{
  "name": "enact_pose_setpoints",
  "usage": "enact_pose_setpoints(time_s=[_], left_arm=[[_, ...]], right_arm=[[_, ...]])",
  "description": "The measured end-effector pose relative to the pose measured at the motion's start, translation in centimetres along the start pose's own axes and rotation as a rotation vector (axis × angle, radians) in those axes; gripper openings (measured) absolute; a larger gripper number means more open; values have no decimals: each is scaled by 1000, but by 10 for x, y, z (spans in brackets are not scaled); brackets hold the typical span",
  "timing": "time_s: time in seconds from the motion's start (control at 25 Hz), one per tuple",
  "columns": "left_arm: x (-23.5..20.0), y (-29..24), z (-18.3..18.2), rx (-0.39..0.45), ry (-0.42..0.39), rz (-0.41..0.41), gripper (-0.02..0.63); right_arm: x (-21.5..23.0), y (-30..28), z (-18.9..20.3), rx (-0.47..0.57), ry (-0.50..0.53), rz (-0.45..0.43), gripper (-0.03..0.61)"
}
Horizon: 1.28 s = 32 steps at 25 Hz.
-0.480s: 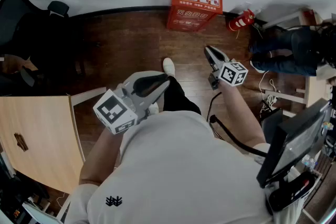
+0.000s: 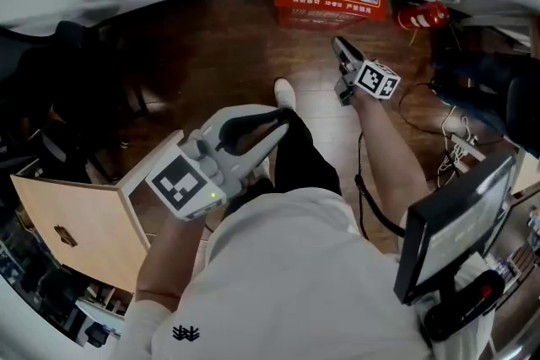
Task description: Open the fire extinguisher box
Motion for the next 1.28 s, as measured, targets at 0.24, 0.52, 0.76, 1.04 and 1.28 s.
enact_pose_setpoints(time_s=[0.24, 0.52, 0.76, 1.04, 1.28], left_arm=[[-44, -40, 12, -21, 81, -10, 35], [-62, -56, 23, -62, 133, -16, 35], [-72, -59, 23, -77, 164, -22, 35], [-72, -65, 17, -72, 164, 1, 35], [-72, -76, 7, -35, 159, 12, 35]], right_arm=[[56, -56, 8, 39, -175, 62, 111], [93, -81, 3, 152, -376, 131, 151], [93, -88, -5, 228, -501, 86, 123], [67, -78, -23, 212, -544, 24, 101], [26, -77, -73, 231, -513, -103, 101]])
Point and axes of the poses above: the fingertips, and each gripper's own axes: y backward along the fingers, x to its right, z out of its underside, the point moved 1 cm from there along y, backward along the fingers, and after that the axes turned 14 degrees about x, right-handed, at the moved point
